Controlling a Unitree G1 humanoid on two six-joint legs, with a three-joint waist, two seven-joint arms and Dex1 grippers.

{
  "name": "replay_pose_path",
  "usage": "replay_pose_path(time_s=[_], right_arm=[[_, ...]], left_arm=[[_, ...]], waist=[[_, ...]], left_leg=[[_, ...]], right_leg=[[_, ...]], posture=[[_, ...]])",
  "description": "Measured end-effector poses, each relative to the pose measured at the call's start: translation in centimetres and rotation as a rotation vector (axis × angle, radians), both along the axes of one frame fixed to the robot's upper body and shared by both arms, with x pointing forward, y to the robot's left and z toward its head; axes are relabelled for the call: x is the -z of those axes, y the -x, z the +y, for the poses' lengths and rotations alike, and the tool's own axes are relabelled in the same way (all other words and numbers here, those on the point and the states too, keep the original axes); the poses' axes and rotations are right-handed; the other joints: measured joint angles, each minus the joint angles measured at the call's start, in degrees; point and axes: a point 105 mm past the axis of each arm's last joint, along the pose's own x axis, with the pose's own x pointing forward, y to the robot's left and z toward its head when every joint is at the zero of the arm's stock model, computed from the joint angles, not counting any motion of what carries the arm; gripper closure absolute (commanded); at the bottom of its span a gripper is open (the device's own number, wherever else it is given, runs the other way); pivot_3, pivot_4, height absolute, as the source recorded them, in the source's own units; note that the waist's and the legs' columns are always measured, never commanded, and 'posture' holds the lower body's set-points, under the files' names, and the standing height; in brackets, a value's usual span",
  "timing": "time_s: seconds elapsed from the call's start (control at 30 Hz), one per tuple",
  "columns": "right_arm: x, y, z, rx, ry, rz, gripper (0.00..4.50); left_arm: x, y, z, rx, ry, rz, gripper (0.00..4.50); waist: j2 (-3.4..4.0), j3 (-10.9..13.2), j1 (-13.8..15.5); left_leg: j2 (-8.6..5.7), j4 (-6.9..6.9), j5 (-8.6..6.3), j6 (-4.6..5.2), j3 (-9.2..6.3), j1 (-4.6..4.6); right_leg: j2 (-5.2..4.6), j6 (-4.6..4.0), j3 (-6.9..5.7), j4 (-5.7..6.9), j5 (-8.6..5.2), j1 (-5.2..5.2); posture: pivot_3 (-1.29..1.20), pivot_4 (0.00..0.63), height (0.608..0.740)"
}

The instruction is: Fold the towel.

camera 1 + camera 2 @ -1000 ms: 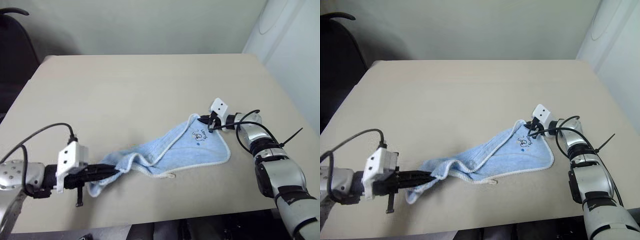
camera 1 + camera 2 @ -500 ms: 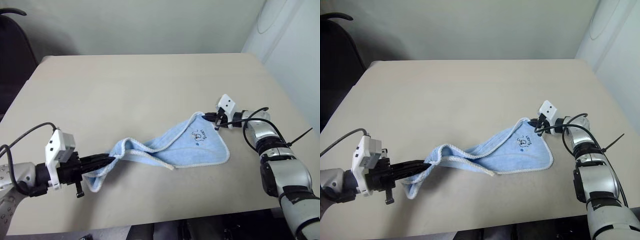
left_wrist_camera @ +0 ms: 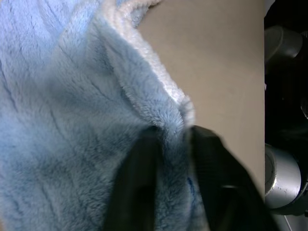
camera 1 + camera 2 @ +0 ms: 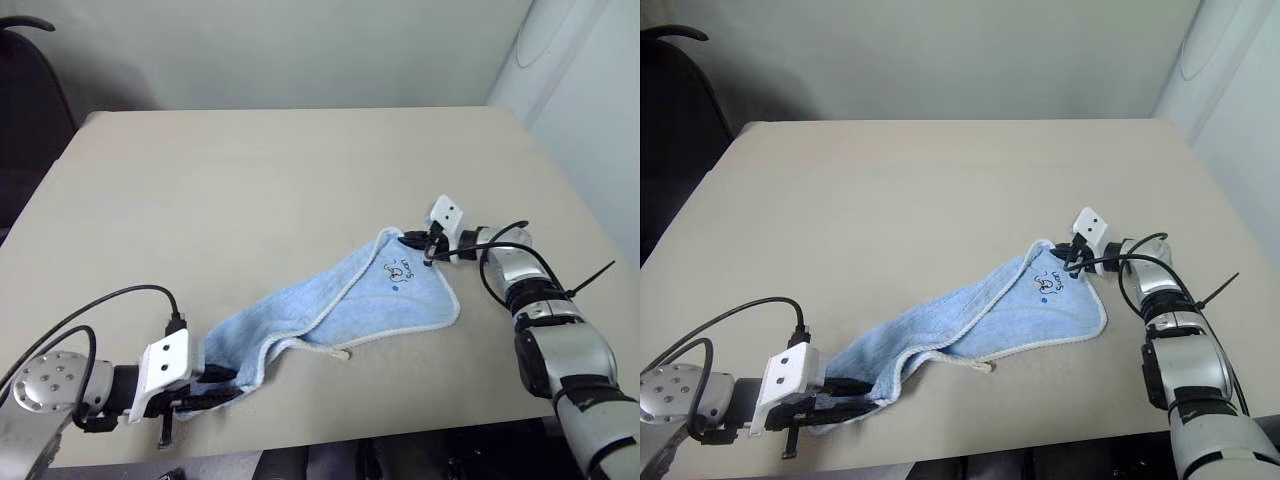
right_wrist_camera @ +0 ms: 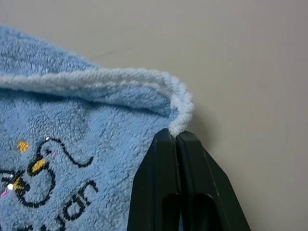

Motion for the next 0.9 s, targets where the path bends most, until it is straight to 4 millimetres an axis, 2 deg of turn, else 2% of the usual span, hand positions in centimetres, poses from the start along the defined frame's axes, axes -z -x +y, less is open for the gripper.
replay_pose_path(time_s=[0.3,0.47,0.53,0.67,0.7,0.9], right_arm=[[0.0,0.0,0.1,0.003,-0.001,-0.005,4.50],[0.2,0.0,0.1,0.004,-0.003,-0.001,4.50],[0.2,0.0,0.2,0.003,-0.004,-0.002,4.50],[0.2,0.0,0.2,0.003,-0.003,-0.005,4.50],[0.2,0.0,0.2,0.003,-0.003,-0.005,4.50],[0.2,0.1,0.3,0.003,-0.003,-0.008,4.50]], left_arm=[[-0.1,-0.1,0.1,0.003,0.011,0.007,2.37],[0.1,0.9,-0.5,0.041,0.021,0.036,2.37],[0.0,1.1,-0.8,0.056,0.022,0.035,2.92],[0.0,1.3,-1.1,0.049,0.066,0.052,4.33],[-0.1,1.3,-1.2,0.047,0.073,0.057,4.47],[0.6,1.4,-1.0,0.050,0.021,0.045,4.47]], waist=[[0.00,0.00,-0.01],[0.00,0.00,-0.02],[0.00,0.00,-0.02],[0.00,0.00,-0.02],[0.00,0.00,-0.01],[0.00,0.00,-0.04]], left_leg=[[0.00,-0.01,0.00,0.00,0.00,0.00],[0.00,-0.01,-0.01,-0.01,0.00,0.00],[0.00,0.00,-0.01,0.00,0.00,0.00],[0.00,-0.01,-0.01,0.00,0.00,0.01],[0.00,-0.01,-0.01,0.00,0.00,0.01],[0.00,0.00,-0.01,0.00,0.00,0.01]], right_leg=[[0.00,0.00,0.00,0.00,0.00,0.00],[0.00,-0.01,0.00,-0.01,0.00,0.00],[0.00,-0.01,0.00,0.00,0.00,0.00],[0.00,0.00,0.00,0.01,0.00,0.00],[0.00,-0.01,0.00,0.01,0.00,0.00],[0.00,-0.01,0.00,0.00,0.00,0.00]], posture=[[0.00,0.150,0.740],[0.00,0.150,0.740],[0.00,0.150,0.740],[0.00,0.150,0.740],[0.00,0.150,0.740],[0.00,0.150,0.740]])
